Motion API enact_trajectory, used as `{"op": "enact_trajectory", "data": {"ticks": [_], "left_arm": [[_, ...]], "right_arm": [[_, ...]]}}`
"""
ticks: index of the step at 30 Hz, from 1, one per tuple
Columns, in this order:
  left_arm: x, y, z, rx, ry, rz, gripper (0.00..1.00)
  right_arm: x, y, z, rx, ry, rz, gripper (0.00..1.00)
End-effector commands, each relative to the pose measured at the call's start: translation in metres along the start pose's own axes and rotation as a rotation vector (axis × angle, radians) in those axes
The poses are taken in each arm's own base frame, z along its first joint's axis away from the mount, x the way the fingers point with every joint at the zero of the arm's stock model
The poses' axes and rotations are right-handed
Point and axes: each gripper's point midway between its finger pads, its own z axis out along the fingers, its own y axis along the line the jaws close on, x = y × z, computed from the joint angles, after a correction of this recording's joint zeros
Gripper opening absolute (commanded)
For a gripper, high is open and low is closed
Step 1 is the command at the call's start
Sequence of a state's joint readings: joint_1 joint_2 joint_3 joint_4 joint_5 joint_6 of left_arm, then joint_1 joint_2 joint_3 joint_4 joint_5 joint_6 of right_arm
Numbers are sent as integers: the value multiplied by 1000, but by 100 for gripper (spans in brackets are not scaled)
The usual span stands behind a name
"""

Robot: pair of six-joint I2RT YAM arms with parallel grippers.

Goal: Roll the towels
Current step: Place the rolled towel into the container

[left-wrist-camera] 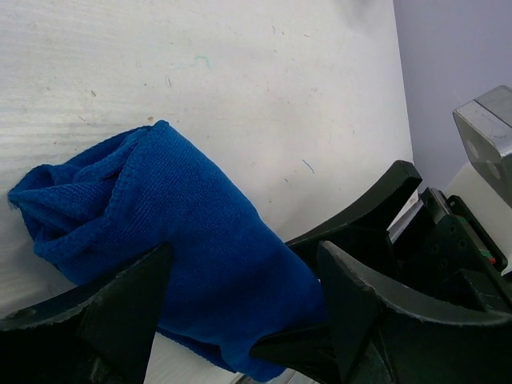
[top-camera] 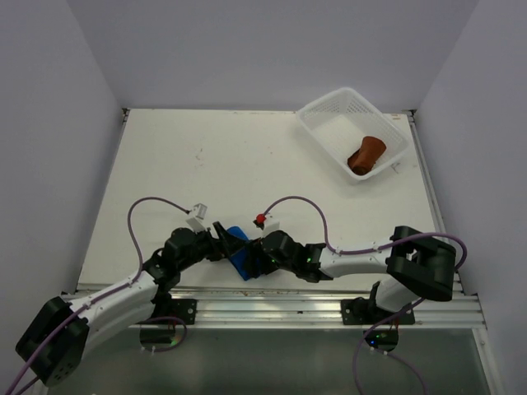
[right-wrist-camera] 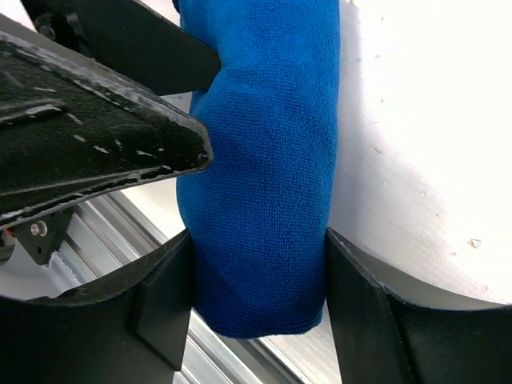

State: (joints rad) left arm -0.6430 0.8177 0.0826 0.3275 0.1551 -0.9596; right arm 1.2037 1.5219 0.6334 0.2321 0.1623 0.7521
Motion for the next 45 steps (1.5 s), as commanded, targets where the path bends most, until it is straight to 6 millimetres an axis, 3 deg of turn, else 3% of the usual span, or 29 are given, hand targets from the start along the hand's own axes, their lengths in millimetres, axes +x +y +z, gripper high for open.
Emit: {"op": "enact_trajectory", "data": {"ticks": [1, 18, 23, 25, 31, 38, 45], "left_arm": [[59, 73, -20, -214, 154, -43, 78], [31, 65, -25, -256, 50, -36, 78], [24, 64, -29, -278, 29, -31, 79], [10, 58, -31, -288, -20, -18, 79], [-20, 54, -44, -379, -106, 8, 80], [-49, 37, -57, -371, -210, 29, 81], [-59, 27, -57, -362, -223, 59, 81]], "right_arm": [[11, -6, 4, 24, 49, -12, 62], [24, -5, 13, 156, 104, -118, 55], [22, -1, 12, 219, 106, -176, 46], [24, -4, 11, 260, 108, -205, 38], [22, -7, 7, 310, 95, -210, 27], [16, -20, -3, 381, 88, -228, 22], [4, -35, -13, 486, 64, -273, 13]]}}
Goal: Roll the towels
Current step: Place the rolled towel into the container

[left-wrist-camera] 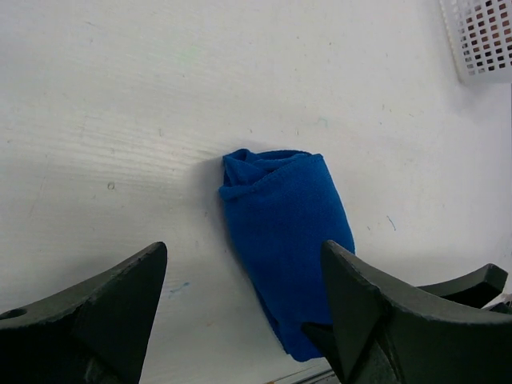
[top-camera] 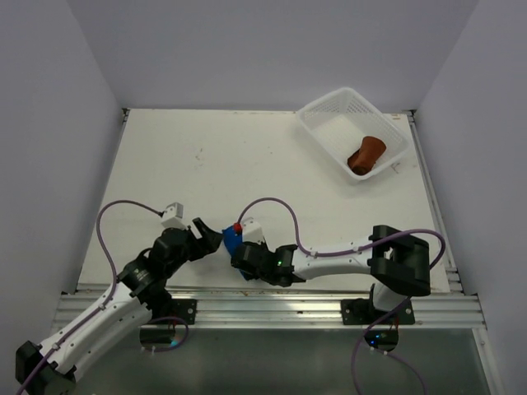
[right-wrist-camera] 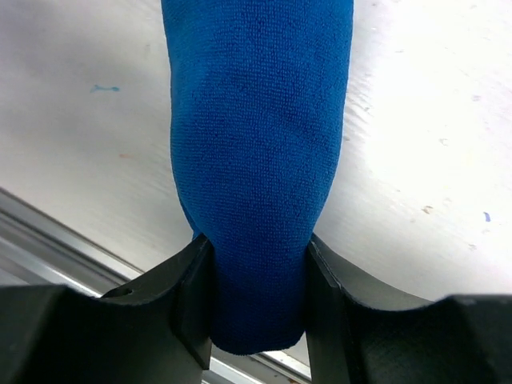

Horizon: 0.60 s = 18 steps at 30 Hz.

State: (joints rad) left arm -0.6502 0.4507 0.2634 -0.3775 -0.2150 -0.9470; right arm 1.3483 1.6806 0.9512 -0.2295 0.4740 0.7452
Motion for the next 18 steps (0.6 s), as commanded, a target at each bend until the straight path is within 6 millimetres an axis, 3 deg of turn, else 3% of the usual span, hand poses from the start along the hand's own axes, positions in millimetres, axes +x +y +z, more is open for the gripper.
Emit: {"op": "enact_trajectory", "data": {"ticks": [1, 9, 14, 18], "left_arm": [[-17, -7, -3, -10, -42, 36, 82], [-20, -18, 9, 9, -30, 109, 85], [-25, -28, 18, 3, -14, 147, 87], [-30, -38, 19, 32, -22, 144, 87]], "right_arm": [[5, -39, -5, 171, 17, -83, 12], [-4, -61, -5, 246, 12, -88, 0], [-7, -73, -1, 281, 12, -90, 0], [-24, -83, -5, 291, -15, -61, 0]]}}
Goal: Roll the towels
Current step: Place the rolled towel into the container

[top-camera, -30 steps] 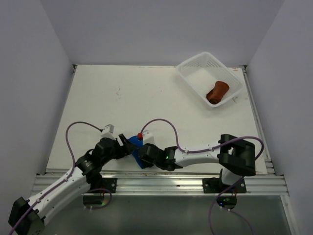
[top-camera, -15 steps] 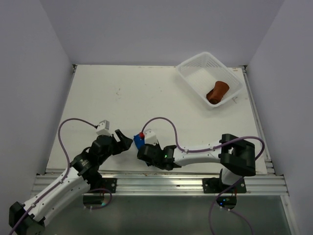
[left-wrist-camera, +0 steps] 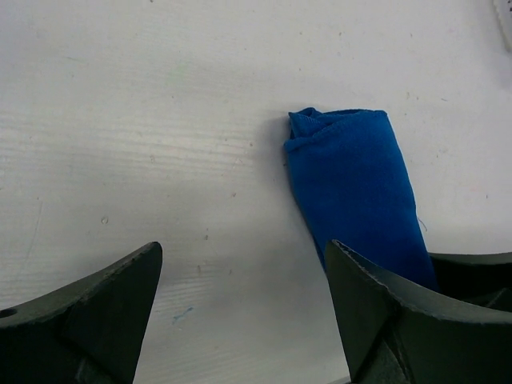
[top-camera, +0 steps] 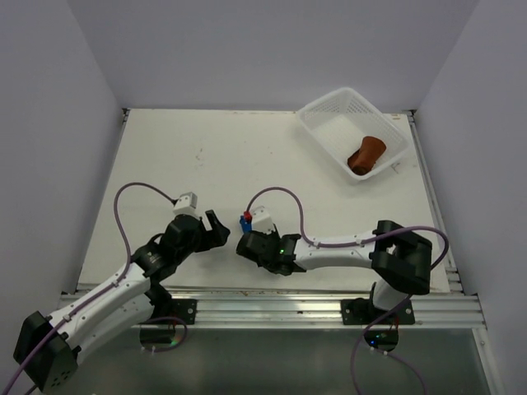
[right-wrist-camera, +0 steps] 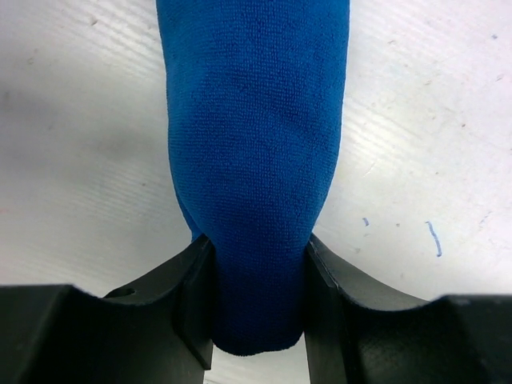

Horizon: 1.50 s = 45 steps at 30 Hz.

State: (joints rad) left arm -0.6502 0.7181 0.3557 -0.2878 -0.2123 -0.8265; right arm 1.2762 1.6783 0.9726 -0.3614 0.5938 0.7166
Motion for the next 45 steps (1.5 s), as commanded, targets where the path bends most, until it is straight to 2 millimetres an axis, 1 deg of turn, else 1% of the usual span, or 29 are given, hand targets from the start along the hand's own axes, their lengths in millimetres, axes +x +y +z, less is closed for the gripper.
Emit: {"op": "enact_trajectory", "data": {"ticks": [1, 6, 14, 15, 17, 20, 21, 22, 24, 25, 26, 27, 28, 29, 30, 31, 32, 33, 34, 35, 36, 37, 38, 39, 40, 41, 42, 44, 45], "left_arm": [[-32, -29, -4, 88, -88, 8, 87], [-32, -28, -2, 77, -84, 18, 87], [-30, -27, 1, 63, -74, 20, 87], [-32, -28, 1, 66, -77, 22, 87], [-33, -28, 1, 64, -79, 25, 87], [-34, -29, 2, 63, -78, 27, 87], [-34, -30, 2, 65, -78, 27, 87], [-33, -31, 3, 64, -71, 28, 87], [-32, -31, 4, 64, -63, 25, 87], [-30, -31, 6, 61, -53, 23, 87], [-29, -31, 6, 63, -49, 21, 87], [-28, -32, 7, 64, -48, 20, 87], [-27, -32, 8, 64, -42, 19, 87], [-28, -32, 8, 65, -41, 18, 88], [-27, -32, 9, 62, -38, 20, 88], [-26, -31, 10, 54, -33, 22, 88], [-28, -33, 10, 56, -35, 26, 88], [-28, -32, 11, 51, -32, 29, 88], [-27, -32, 12, 44, -26, 34, 88], [-29, -33, 13, 44, -28, 34, 88], [-28, -33, 13, 41, -23, 37, 88], [-27, -33, 15, 38, -15, 39, 88], [-27, -34, 16, 40, -11, 42, 88], [-26, -34, 18, 39, -6, 43, 88], [-24, -34, 20, 29, 7, 46, 88], [-24, -35, 22, 30, 13, 51, 88], [-24, -37, 23, 35, 15, 54, 88], [-21, -39, 29, 33, 36, 65, 88], [-22, -40, 32, 35, 39, 68, 88]], "right_arm": [[-12, -32, -3, 90, -10, -36, 0], [-39, -51, -5, 87, -48, 15, 0], [-74, -74, -4, 89, -81, 52, 0], [-79, -82, -3, 98, -82, 53, 0], [-95, -90, -5, 96, -104, 79, 0], [-120, -96, -11, 83, -141, 94, 0], [-129, -103, -11, 88, -149, 110, 0], [-143, -111, -13, 94, -168, 124, 0], [-159, -118, -15, 89, -186, 133, 0], [-174, -121, -18, 84, -211, 151, 0], [-182, -125, -19, 80, -221, 160, 0], [-190, -136, -15, 86, -222, 177, 0], [-207, -140, -18, 76, -249, 198, 0], [-216, -155, -15, 93, -261, 225, 0], [-223, -161, -13, 98, -269, 231, 0], [-237, -166, -11, 97, -286, 240, 0], [-246, -181, -8, 118, -298, 259, 0], [-254, -187, -5, 127, -307, 257, 0], [-268, -193, -1, 134, -325, 267, 0], [-276, -200, 1, 145, -339, 275, 0], [-282, -218, 5, 171, -344, 293, 0], [-296, -226, 4, 173, -372, 313, 0], [-300, -241, 13, 185, -369, 338, 0], [-305, -251, 16, 193, -380, 364, 0], [-315, -259, 14, 199, -403, 380, 0], [-317, -267, 24, 211, -400, 391, 0], [-319, -286, 28, 233, -408, 421, 0], [-330, -300, 32, 233, -442, 451, 0], [-327, -314, 42, 235, -440, 473, 0]]}}
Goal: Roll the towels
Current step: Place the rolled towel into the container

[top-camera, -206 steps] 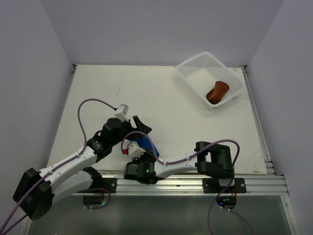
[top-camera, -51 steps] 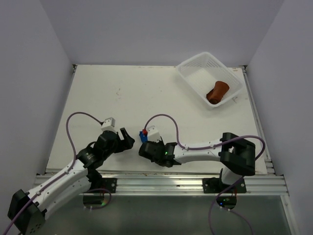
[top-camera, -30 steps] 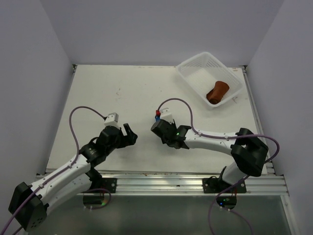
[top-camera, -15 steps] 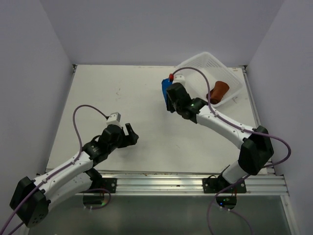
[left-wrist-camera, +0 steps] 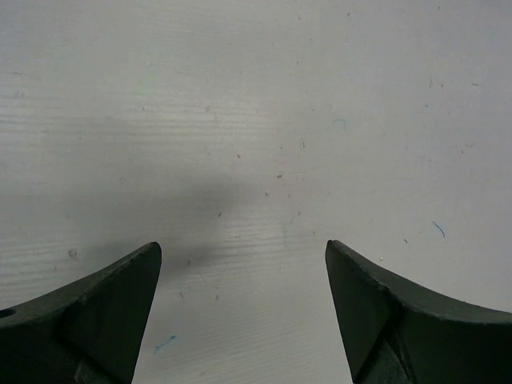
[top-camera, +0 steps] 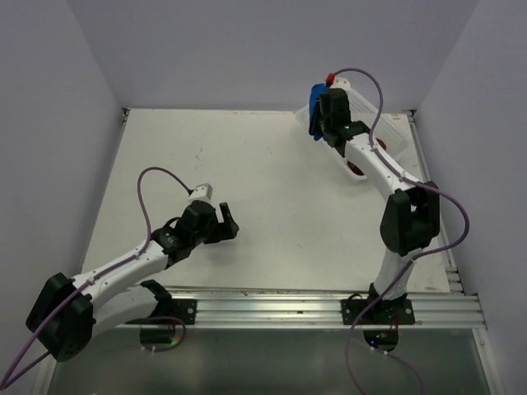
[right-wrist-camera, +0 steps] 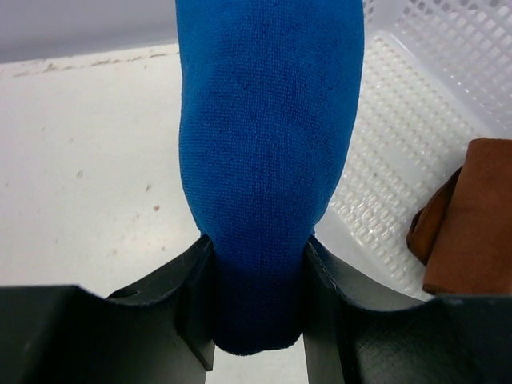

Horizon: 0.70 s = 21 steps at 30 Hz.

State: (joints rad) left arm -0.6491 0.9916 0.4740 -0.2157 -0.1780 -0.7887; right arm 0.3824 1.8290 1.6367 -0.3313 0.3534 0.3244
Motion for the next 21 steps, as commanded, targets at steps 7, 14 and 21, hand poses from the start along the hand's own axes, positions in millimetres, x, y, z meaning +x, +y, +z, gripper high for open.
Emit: {"op": "enact_trajectory", "data": {"ticks": [7, 14, 21], "left_arm": [[-19, -28, 27, 37, 7, 53, 88], [-29, -34, 42, 25, 10, 84, 88], [-26, -34, 51, 24, 30, 96, 88]], "right_arm": [[-44, -47, 73, -15, -136, 156, 0], [-37, -54, 128, -42, -162, 242, 0], [-14, -63, 163, -34, -131, 347, 0]]}}
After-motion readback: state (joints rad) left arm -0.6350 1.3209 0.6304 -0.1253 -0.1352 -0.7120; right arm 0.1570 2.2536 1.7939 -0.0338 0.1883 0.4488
